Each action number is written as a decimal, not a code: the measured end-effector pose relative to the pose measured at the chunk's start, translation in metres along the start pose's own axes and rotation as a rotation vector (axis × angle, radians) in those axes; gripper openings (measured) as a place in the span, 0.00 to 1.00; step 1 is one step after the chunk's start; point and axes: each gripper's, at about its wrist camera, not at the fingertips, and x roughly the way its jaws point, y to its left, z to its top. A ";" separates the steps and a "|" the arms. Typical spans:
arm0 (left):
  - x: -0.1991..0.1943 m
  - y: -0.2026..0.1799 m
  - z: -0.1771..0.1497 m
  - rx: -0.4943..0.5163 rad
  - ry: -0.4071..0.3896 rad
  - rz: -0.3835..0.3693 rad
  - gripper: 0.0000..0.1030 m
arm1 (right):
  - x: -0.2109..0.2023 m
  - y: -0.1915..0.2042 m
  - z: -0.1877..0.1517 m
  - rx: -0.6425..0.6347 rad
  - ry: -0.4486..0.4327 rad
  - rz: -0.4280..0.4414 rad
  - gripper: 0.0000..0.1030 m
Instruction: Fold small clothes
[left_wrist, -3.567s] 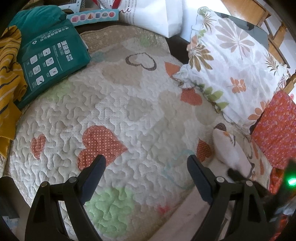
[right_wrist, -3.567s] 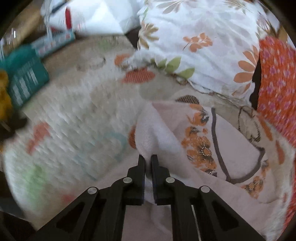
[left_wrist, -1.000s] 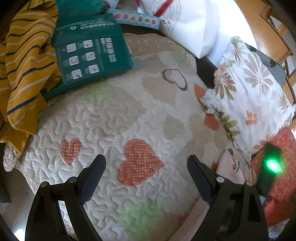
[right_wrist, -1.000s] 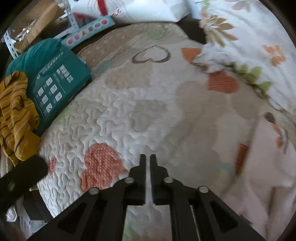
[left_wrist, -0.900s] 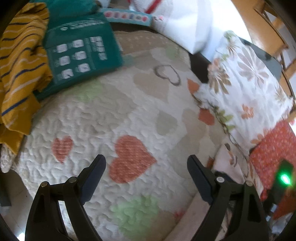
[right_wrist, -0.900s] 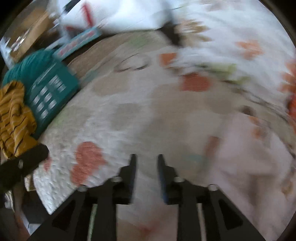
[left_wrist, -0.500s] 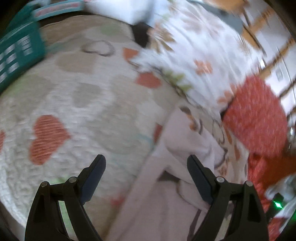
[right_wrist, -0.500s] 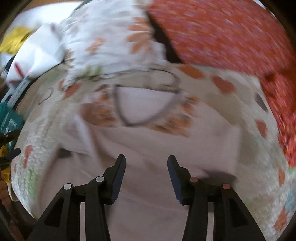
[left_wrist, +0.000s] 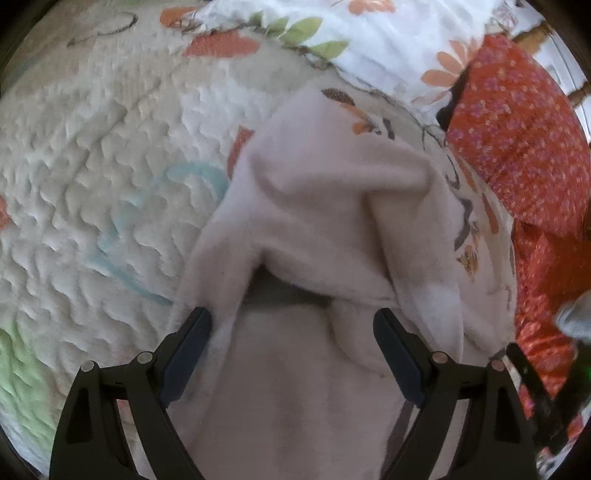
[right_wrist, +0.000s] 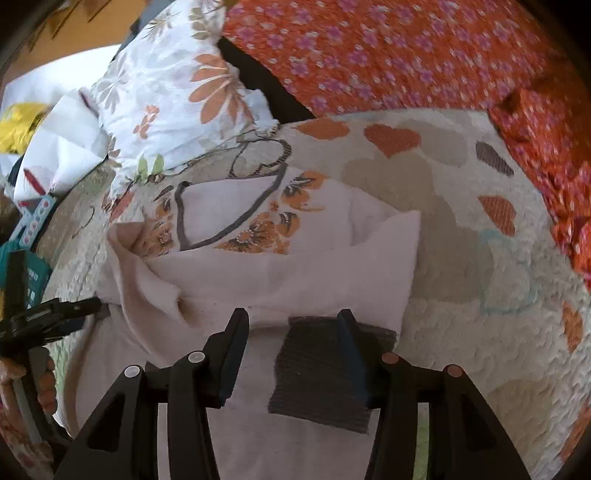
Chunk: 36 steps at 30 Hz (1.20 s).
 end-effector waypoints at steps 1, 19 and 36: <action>-0.001 -0.003 0.000 0.004 -0.019 -0.004 0.86 | -0.001 0.002 0.000 -0.008 -0.004 -0.001 0.54; -0.062 0.042 0.021 -0.191 -0.279 0.018 0.02 | -0.022 -0.024 0.008 0.069 -0.099 -0.101 0.55; -0.093 0.061 0.012 -0.082 -0.323 0.123 0.35 | 0.004 0.015 -0.012 -0.196 0.075 -0.091 0.59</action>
